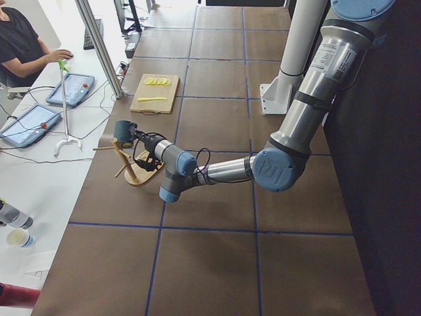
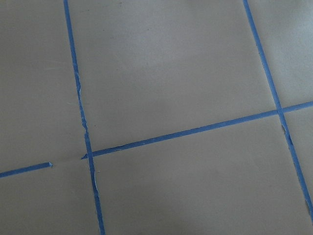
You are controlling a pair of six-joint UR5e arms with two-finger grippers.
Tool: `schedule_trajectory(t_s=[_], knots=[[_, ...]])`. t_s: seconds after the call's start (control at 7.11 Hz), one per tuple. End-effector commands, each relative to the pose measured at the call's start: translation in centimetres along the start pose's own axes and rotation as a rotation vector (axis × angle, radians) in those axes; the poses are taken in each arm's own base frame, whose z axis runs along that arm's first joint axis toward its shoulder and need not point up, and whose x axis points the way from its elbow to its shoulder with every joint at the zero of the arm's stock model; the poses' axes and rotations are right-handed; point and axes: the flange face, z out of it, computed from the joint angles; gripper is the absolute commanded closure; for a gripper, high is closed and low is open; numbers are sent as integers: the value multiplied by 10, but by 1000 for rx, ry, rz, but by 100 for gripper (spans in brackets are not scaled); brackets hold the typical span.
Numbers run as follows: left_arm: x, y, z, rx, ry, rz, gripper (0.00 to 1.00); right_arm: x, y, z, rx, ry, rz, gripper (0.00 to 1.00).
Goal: Hang cup on storage rack
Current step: 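Lower the mug handle onto the rack peg with the left gripper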
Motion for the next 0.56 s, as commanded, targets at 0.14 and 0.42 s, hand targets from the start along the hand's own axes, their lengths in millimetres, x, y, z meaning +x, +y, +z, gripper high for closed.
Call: schedule_trajectory(t_s=[0.14,0.42], knots=[[-3,-1,0,1,-5,5,45,-1,0,-1,2,-3,-1,1],[-3,-1,0,1,-5,5,20,-4,3,-6,0,-4,-1,1]])
